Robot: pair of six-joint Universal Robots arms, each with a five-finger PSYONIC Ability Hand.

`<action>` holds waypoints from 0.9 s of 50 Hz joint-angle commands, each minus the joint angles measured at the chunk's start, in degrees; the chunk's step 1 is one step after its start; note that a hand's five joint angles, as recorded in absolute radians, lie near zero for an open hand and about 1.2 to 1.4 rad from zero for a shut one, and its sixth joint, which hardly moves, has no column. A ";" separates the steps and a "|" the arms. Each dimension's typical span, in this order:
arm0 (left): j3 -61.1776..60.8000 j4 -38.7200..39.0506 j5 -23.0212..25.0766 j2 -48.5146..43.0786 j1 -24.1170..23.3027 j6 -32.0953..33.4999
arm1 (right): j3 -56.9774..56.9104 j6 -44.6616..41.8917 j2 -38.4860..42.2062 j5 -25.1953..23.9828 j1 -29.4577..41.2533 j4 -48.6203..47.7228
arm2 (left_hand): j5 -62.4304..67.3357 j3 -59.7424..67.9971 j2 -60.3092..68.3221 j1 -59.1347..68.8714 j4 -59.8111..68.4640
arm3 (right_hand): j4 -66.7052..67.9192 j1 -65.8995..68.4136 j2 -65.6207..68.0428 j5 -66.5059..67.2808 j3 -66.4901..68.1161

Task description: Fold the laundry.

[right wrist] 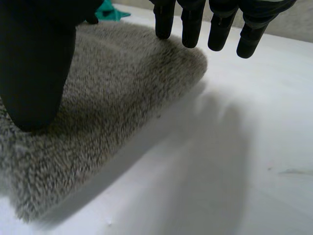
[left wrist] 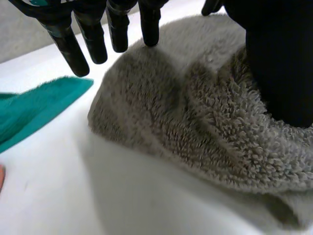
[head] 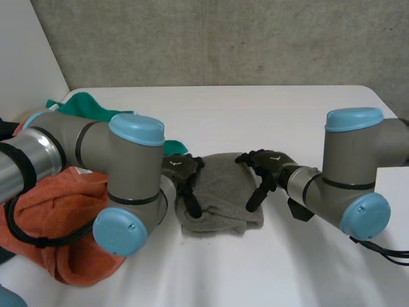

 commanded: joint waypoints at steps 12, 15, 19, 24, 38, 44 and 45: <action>-7.38 1.85 2.67 6.93 2.72 3.99 | 2.55 -6.64 -3.09 6.25 -0.12 -4.10 | -2.91 -2.31 -1.98 -0.84 -1.70 | -2.25 -2.85 -2.23 -2.81 -2.03; -8.69 2.11 4.69 10.79 2.90 3.64 | 4.93 -6.02 -6.44 7.21 -0.47 -6.47 | -2.91 -2.31 -1.98 -0.84 -1.70 | -2.25 -2.85 -2.23 -2.81 -2.03; -10.71 2.99 10.04 16.59 2.82 2.93 | 12.56 -2.43 -13.20 11.07 -1.61 -12.26 | -2.91 -2.31 -1.98 -0.84 -1.70 | -2.25 -2.85 -2.23 -2.81 -2.03; -12.83 3.61 17.17 22.58 2.55 3.11 | 22.32 6.27 -18.13 12.93 -2.14 -16.31 | -2.91 -2.31 -1.98 -0.84 -1.70 | -2.25 -2.85 -2.23 -2.81 -2.03; -13.53 -2.45 47.66 32.08 6.24 2.93 | 32.71 21.40 -16.21 11.17 3.83 -24.93 | -2.91 -2.31 -1.98 -0.84 -1.70 | -2.25 -2.85 -2.23 -2.81 -2.03; -13.53 -3.25 50.59 33.22 5.72 2.93 | 29.73 21.05 -11.12 13.80 6.29 -26.78 | -2.91 -2.31 -1.98 -0.84 -1.70 | -2.25 -2.85 -2.23 -2.81 -2.03; -13.53 -3.25 50.06 33.22 5.54 2.93 | 29.37 20.87 -10.67 14.33 6.56 -26.87 | -2.91 -2.31 -1.98 -0.84 -1.70 | -2.25 -2.85 -2.23 -2.81 -2.03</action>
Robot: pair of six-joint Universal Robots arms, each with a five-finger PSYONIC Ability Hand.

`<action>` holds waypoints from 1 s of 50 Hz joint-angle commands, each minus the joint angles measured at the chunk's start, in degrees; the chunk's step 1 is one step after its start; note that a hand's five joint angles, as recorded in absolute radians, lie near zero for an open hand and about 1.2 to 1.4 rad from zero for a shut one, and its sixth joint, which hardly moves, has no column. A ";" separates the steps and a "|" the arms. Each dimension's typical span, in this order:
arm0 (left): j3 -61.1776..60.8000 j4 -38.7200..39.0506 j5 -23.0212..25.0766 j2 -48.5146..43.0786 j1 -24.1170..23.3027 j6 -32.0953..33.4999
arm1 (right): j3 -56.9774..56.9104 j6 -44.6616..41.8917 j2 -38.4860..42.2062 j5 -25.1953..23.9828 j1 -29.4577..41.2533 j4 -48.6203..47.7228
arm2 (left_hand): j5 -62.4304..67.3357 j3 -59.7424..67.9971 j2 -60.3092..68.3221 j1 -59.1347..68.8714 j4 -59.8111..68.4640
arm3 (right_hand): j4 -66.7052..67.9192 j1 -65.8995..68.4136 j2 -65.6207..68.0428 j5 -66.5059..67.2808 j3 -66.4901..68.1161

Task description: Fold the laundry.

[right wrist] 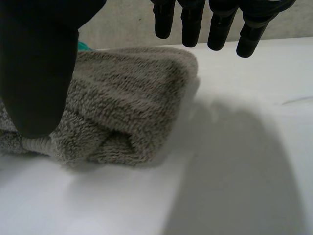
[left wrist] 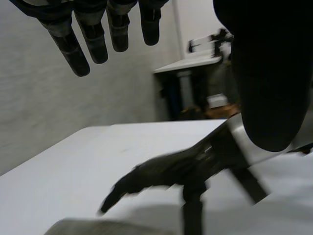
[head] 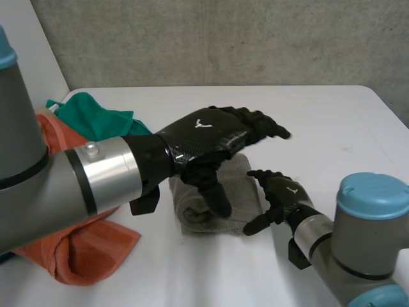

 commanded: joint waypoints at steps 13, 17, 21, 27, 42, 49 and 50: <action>-1.64 1.11 -4.34 0.72 -1.48 -0.24 | -8.47 -1.05 8.60 7.17 5.72 -4.73 | -2.91 -2.31 -1.80 -0.80 -1.70 | -0.74 -1.34 -0.60 -1.30 -0.52; -2.61 2.34 -4.60 0.90 -1.22 -0.24 | -9.88 -1.14 10.09 6.99 5.80 -4.91 | -2.91 -2.31 -1.80 -0.80 -1.70 | 9.18 8.58 9.32 8.62 9.40; -3.57 3.39 -4.51 1.16 -1.04 -0.24 | -11.46 -1.32 12.11 6.99 5.54 -4.65 | -2.91 -2.31 -1.80 -0.80 -1.70 | 15.22 14.62 15.36 14.66 15.44; -4.63 4.63 -4.69 1.16 -0.86 -0.50 | -12.25 -1.84 12.38 7.34 3.87 -6.13 | -2.91 -2.31 -1.80 -0.80 -1.70 | 67.75 67.15 67.90 67.19 67.97; -4.45 6.73 -4.78 3.01 0.54 -2.79 | -31.74 -5.71 17.29 7.51 -15.10 -9.92 | -2.91 -2.31 -1.80 -0.80 -1.70 | 67.75 67.15 67.90 67.19 67.97; -4.72 8.32 -4.87 3.71 0.81 -5.42 | -60.82 -8.43 33.72 9.36 -25.65 1.49 | -2.91 -2.31 -1.80 -0.80 -1.70 | 67.75 67.15 67.90 67.19 67.97; -4.72 8.40 -4.87 3.80 0.81 -5.43 | -64.68 -8.78 35.83 9.27 -26.70 3.33 | -2.91 -2.31 -1.80 -0.80 -1.70 | 67.75 67.15 67.90 67.19 67.97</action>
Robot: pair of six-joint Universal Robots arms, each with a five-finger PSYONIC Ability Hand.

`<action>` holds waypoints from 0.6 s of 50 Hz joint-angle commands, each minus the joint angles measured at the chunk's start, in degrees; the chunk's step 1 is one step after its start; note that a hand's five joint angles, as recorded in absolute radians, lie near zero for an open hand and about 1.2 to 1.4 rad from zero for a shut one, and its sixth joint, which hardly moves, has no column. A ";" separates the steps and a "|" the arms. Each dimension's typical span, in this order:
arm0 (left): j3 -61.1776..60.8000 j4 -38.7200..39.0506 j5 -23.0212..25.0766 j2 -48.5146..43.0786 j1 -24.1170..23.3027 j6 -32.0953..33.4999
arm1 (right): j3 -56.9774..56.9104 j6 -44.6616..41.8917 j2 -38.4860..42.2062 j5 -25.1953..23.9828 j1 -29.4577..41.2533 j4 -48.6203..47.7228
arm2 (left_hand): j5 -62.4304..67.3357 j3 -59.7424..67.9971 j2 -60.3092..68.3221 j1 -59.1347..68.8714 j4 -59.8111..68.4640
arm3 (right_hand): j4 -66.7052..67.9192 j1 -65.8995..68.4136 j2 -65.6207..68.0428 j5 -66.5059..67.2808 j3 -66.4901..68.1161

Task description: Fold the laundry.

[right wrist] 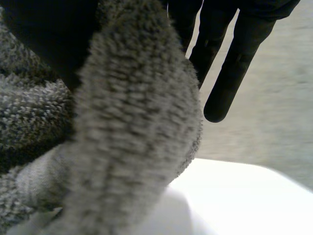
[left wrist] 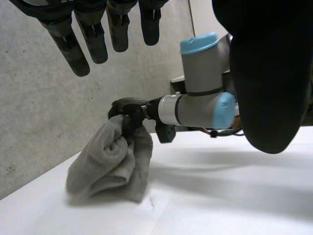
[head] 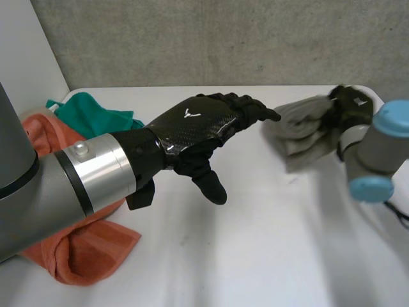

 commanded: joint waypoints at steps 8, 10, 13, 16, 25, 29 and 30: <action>-0.95 1.89 -0.07 0.83 -0.11 -2.66 | -58.13 -3.47 32.83 -6.55 -17.40 27.18 | -2.91 -2.31 -1.80 -0.80 -1.70 | 11.39 23.10 15.47 16.73 14.40; -0.95 1.89 -0.07 0.74 -0.11 -2.66 | -55.41 -3.47 32.31 -9.46 -18.89 26.22 | -2.91 -2.31 -1.80 -0.80 -1.70 | 11.39 23.10 15.47 16.73 14.40; -0.86 2.06 -0.07 0.57 -0.11 -2.66 | -54.70 -3.21 32.31 -12.00 -20.74 25.95 | -2.91 -2.31 -1.80 -0.80 -1.70 | 11.39 23.10 15.47 16.73 14.40; -0.69 2.32 -0.07 0.39 -0.28 -2.66 | -54.88 -3.21 32.22 -12.72 -21.27 26.04 | -2.91 -2.31 -1.80 -0.80 -1.70 | -28.78 -17.06 -24.69 -23.44 -25.77; -0.60 3.03 -0.51 0.48 -1.69 -2.84 | -51.19 -6.79 29.06 -11.41 -22.68 29.81 | -2.91 -2.31 -1.80 -0.80 -1.70 | -58.61 -46.90 -54.53 -53.27 -55.60; -0.77 3.12 -0.69 0.48 -1.78 -2.75 | -48.65 -17.23 27.92 -5.63 -22.41 29.82 | -2.91 -2.31 -1.80 -0.80 -1.70 | -58.61 -46.90 -54.53 -53.27 -55.60; -0.86 3.12 -0.77 0.39 -1.78 -2.84 | -48.38 -19.53 27.83 -4.21 -22.33 29.73 | -2.91 -2.31 -1.80 -0.80 -1.70 | -58.61 -46.90 -54.53 -53.27 -55.60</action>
